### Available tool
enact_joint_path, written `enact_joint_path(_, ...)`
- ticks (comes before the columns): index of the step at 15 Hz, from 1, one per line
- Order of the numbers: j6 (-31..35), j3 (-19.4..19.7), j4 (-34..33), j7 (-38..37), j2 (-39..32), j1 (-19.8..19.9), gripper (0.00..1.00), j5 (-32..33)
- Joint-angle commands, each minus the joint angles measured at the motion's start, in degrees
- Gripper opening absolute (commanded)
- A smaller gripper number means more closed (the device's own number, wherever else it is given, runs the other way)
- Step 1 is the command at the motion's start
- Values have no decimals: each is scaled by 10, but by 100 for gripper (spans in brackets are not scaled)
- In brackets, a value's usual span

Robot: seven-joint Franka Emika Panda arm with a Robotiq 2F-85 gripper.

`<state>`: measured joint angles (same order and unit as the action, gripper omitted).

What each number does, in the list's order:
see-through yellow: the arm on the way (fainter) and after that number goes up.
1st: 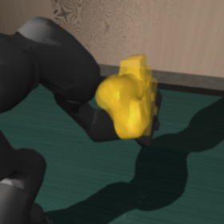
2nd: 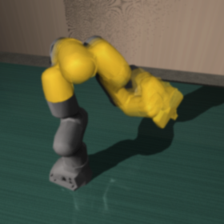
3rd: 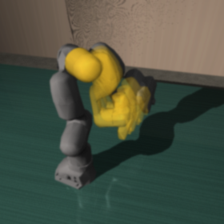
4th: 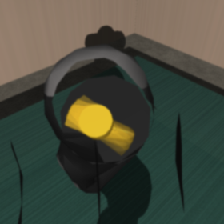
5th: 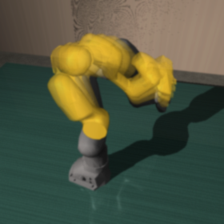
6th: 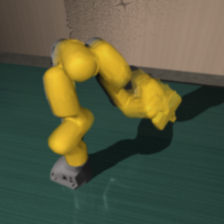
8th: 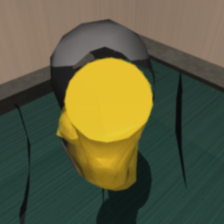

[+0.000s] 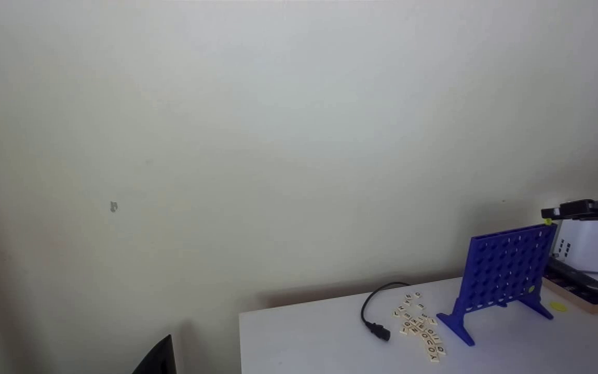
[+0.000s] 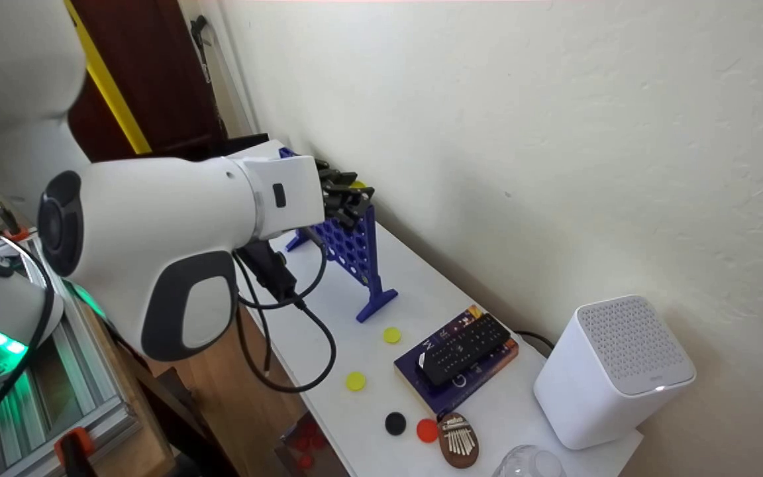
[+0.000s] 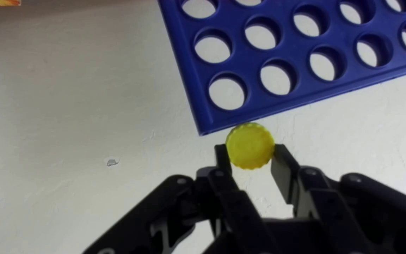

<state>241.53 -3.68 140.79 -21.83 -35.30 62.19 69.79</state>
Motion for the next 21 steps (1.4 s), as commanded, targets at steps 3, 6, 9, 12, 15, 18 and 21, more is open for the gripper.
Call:
enact_joint_path(3, 12, 26, 2, 14, -3, -31, 10, -33)
enact_joint_path(6, 1, 18, 2, 22, -4, -27, 10, -42)
enact_joint_path(9, 0, 21, 2, 26, -4, -32, 10, -43)
enact_joint_path(12, 1, 39, 3, 35, -2, -51, 10, -45)
enact_joint_path(15, 1, 55, 8, 49, 2, -68, 10, -55)
enact_joint_path(18, 2, 75, 9, 59, 4, -92, 10, -66)
enact_joint_path(21, 0, 94, 11, 66, 8, -113, 10, -69)
